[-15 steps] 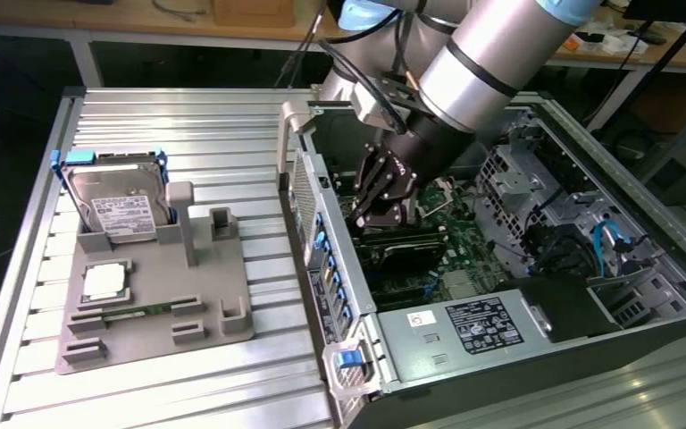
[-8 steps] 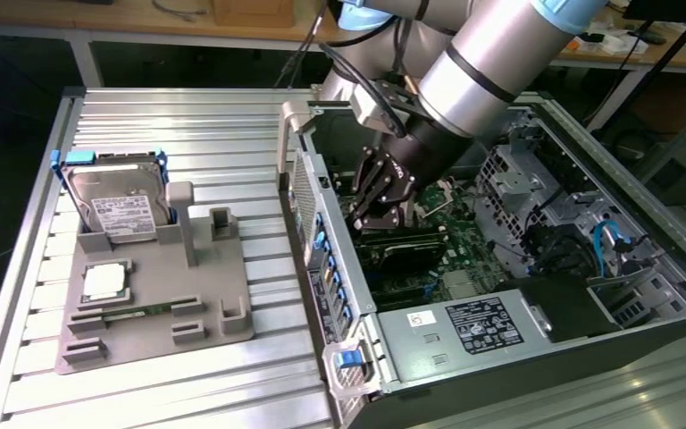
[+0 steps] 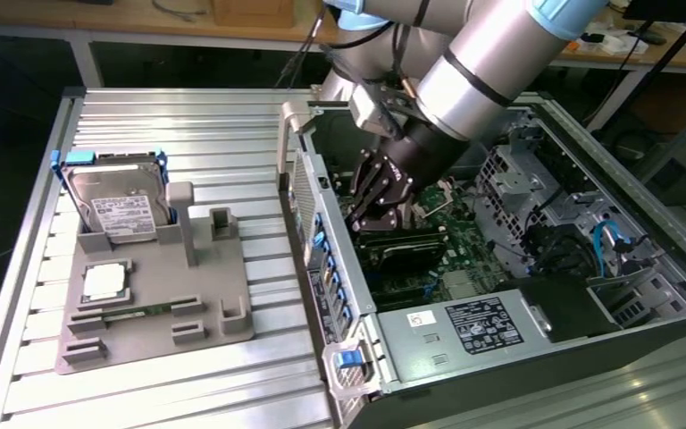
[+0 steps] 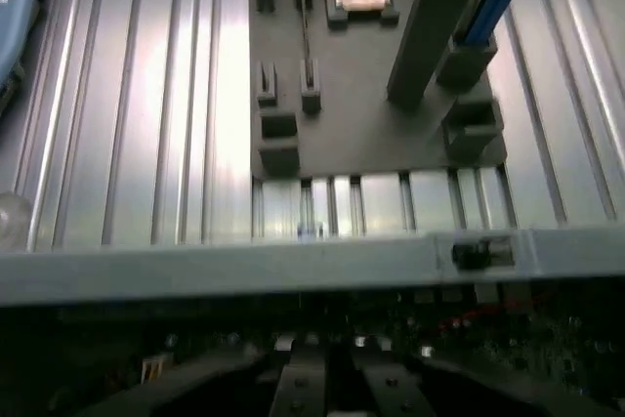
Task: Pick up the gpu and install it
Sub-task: 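Press down on the gpu until it lock into place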
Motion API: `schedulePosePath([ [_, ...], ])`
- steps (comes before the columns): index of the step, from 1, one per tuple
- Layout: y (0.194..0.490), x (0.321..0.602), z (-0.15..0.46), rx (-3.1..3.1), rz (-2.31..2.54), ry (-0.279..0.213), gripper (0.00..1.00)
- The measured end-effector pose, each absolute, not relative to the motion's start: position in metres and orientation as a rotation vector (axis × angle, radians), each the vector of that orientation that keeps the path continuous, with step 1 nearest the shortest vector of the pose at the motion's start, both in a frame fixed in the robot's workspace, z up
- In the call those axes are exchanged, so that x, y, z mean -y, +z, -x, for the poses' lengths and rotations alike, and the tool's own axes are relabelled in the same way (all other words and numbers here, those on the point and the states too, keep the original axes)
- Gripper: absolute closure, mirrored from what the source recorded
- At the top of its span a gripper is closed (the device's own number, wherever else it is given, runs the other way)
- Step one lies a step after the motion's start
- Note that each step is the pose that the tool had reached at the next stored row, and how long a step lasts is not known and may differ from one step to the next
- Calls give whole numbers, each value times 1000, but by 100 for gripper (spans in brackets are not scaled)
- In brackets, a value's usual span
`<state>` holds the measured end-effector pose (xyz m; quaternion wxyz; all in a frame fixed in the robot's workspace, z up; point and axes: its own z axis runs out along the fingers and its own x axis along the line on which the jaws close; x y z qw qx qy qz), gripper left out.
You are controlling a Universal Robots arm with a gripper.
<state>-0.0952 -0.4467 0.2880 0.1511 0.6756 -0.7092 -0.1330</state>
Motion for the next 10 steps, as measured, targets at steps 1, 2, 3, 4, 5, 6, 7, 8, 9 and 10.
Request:
schedulePosePath([
  [1, 288, 447, 95, 2037, -1940, -382, 89],
  [2, 288, 447, 95, 2037, -1939, -382, 89],
  [3, 288, 447, 94, 2037, -1938, -382, 89],
  [4, 288, 447, 94, 2037, -1938, -381, 89],
  [5, 288, 447, 93, 2037, -1939, -381, 89],
  [6, 289, 447, 93, 2037, -1939, -381, 89],
  [7, 291, 446, 92, 2038, -1940, -382, 89],
  [8, 295, 445, 92, 2038, -1938, -381, 89],
  [9, 298, 444, 92, 2039, -1937, -380, 89],
  [10, 299, 443, 92, 2040, -1937, -380, 89],
])
